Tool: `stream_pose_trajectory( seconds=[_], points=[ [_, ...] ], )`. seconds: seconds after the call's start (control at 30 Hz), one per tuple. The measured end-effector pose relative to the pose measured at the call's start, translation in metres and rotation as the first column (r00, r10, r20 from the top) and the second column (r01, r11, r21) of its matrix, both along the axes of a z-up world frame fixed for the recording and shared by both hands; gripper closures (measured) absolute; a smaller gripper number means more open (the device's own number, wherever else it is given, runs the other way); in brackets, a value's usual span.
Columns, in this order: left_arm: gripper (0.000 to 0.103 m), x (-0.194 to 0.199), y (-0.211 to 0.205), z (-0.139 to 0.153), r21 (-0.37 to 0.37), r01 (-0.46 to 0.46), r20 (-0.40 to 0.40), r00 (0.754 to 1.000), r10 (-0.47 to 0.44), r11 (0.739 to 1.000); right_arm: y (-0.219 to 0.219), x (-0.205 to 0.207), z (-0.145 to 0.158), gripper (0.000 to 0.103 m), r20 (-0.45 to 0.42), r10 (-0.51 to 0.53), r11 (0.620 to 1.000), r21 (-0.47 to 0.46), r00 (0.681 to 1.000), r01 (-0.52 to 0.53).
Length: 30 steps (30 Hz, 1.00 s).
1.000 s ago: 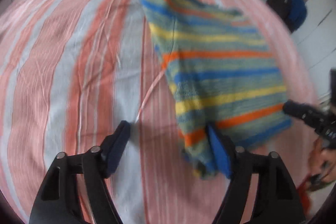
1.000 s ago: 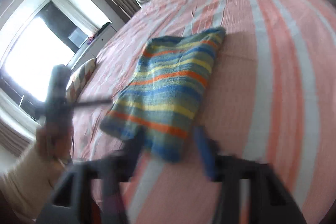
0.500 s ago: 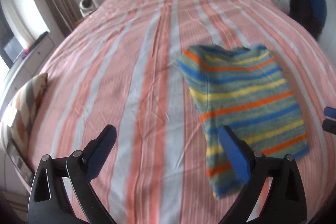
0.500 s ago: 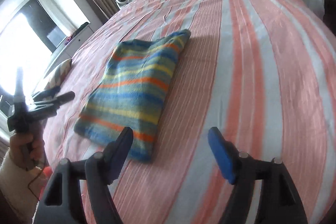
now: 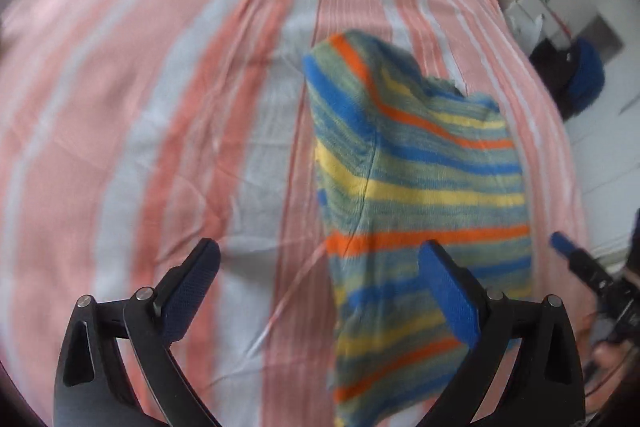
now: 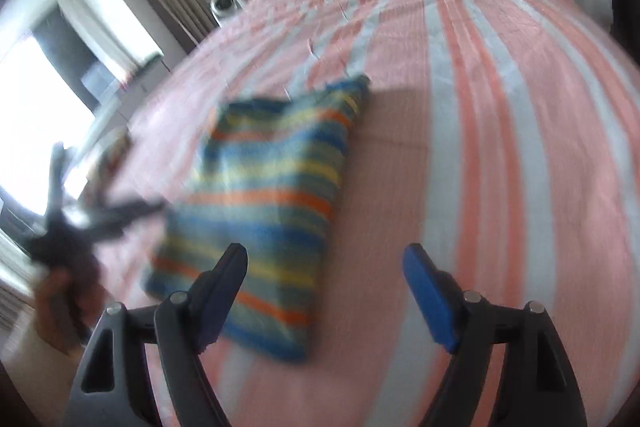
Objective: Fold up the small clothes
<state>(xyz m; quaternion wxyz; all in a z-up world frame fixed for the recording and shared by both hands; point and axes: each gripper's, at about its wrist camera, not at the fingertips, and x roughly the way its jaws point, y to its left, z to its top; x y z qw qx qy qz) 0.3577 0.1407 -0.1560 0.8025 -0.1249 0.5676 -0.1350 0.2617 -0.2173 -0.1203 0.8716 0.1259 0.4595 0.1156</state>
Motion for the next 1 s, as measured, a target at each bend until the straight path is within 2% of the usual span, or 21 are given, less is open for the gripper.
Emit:
stream_pose_trajectory(
  seconds=[0.03, 0.17, 0.2, 0.23, 0.27, 0.3, 0.33, 0.4, 0.43, 0.5, 0.57, 0.67, 0.73, 0.77, 0.8, 0.83, 0.87, 0.9, 0.93, 0.97, 1.0],
  points=[
    [0.003, 0.007, -0.001, -0.005, -0.026, -0.006, -0.015, 1.0, 0.005, 1.0, -0.001, 0.012, -0.003, 0.02, -0.017, 0.001, 0.999, 0.04, 1.0, 0.0],
    [0.004, 0.022, -0.021, -0.008, -0.01, 0.02, 0.026, 0.999, -0.02, 1.0, 0.006, 0.059, -0.031, 0.02, -0.103, 0.003, 0.993, 0.121, 0.995, 0.01],
    [0.017, 0.023, -0.03, -0.007, -0.013, 0.04, 0.042, 0.998, -0.039, 0.999, 0.012, 0.072, -0.042, 0.021, -0.131, 0.004, 0.993, 0.121, 0.991, 0.012],
    [0.036, 0.021, -0.043, -0.007, 0.001, 0.077, 0.062, 0.995, -0.077, 0.997, 0.019, 0.078, -0.046, 0.036, -0.132, 0.015, 0.994, 0.106, 0.991, -0.001],
    [0.082, 0.02, -0.051, -0.008, 0.028, 0.112, 0.068, 0.991, -0.114, 0.993, 0.034, 0.082, -0.048, 0.05, -0.113, 0.038, 0.999, 0.03, 0.993, -0.035],
    [0.084, 0.017, -0.063, -0.009, 0.071, 0.148, 0.076, 0.985, -0.153, 0.986, 0.054, 0.082, -0.045, 0.072, -0.089, 0.053, 0.991, -0.118, 0.995, -0.064],
    [0.084, 0.013, -0.068, -0.006, 0.109, 0.142, 0.104, 0.983, -0.153, 0.984, 0.071, 0.079, -0.042, 0.075, -0.059, 0.068, 0.973, -0.217, 0.996, -0.079],
    [0.086, 0.005, -0.066, 0.007, 0.093, 0.128, 0.142, 0.98, -0.141, 0.987, 0.094, 0.068, -0.033, 0.08, 0.005, 0.089, 0.933, -0.349, 0.996, -0.082],
    [0.086, 0.004, -0.063, 0.014, 0.075, 0.12, 0.152, 0.98, -0.131, 0.99, 0.102, 0.06, -0.027, 0.08, 0.044, 0.105, 0.915, -0.395, 0.993, -0.079],
    [0.086, -0.001, -0.053, 0.044, 0.03, 0.108, 0.206, 0.972, -0.112, 0.994, 0.108, 0.049, -0.011, 0.081, 0.1, 0.128, 0.907, -0.415, 0.987, -0.075],
    [0.086, -0.007, -0.049, 0.071, 0.025, 0.11, 0.261, 0.959, -0.112, 0.994, 0.112, 0.039, 0.014, 0.081, 0.169, 0.145, 0.911, -0.406, 0.975, -0.065],
    [0.085, -0.015, -0.048, 0.113, 0.032, 0.117, 0.34, 0.933, -0.121, 0.993, 0.113, 0.031, 0.057, 0.081, 0.259, 0.149, 0.938, -0.343, 0.954, -0.053],
    [0.076, -0.019, -0.05, 0.123, 0.045, 0.112, 0.352, 0.928, -0.12, 0.993, 0.109, 0.03, 0.077, 0.081, 0.284, 0.139, 0.954, -0.296, 0.949, -0.051],
    [0.058, -0.023, -0.051, 0.12, 0.081, 0.097, 0.355, 0.927, -0.119, 0.992, 0.106, 0.03, 0.081, 0.08, 0.281, 0.134, 0.961, -0.271, 0.95, -0.055],
    [0.033, -0.027, -0.051, 0.115, 0.131, 0.073, 0.359, 0.926, -0.116, 0.989, 0.099, 0.032, 0.081, 0.075, 0.255, 0.121, 0.969, -0.24, 0.959, -0.059],
    [0.025, -0.034, -0.051, 0.108, 0.183, 0.04, 0.371, 0.923, -0.107, 0.982, 0.095, 0.033, 0.078, 0.06, 0.229, 0.105, 0.973, -0.226, 0.968, -0.052],
    [0.02, -0.046, -0.05, 0.102, 0.235, 0.001, 0.39, 0.916, -0.095, 0.972, 0.087, 0.028, 0.074, 0.045, 0.213, 0.084, 0.975, -0.219, 0.973, -0.036],
    [0.02, -0.062, -0.049, 0.096, 0.28, -0.039, 0.415, 0.906, -0.085, 0.959, 0.078, 0.023, 0.07, 0.012, 0.204, 0.063, 0.976, -0.217, 0.977, -0.018],
    [0.02, -0.081, -0.047, 0.092, 0.312, -0.073, 0.443, 0.893, -0.077, 0.947, 0.069, 0.012, 0.066, 0.0, 0.201, 0.046, 0.976, -0.218, 0.978, -0.001],
    [0.018, -0.098, -0.046, 0.09, 0.338, -0.11, 0.471, 0.879, -0.067, 0.935, 0.061, -0.001, 0.064, 0.0, 0.198, 0.039, 0.974, -0.228, 0.979, 0.008],
    [0.01, -0.111, -0.045, 0.09, 0.355, -0.137, 0.493, 0.868, -0.061, 0.925, 0.056, -0.013, 0.061, 0.0, 0.188, 0.04, 0.969, -0.248, 0.981, 0.009]
  ],
)
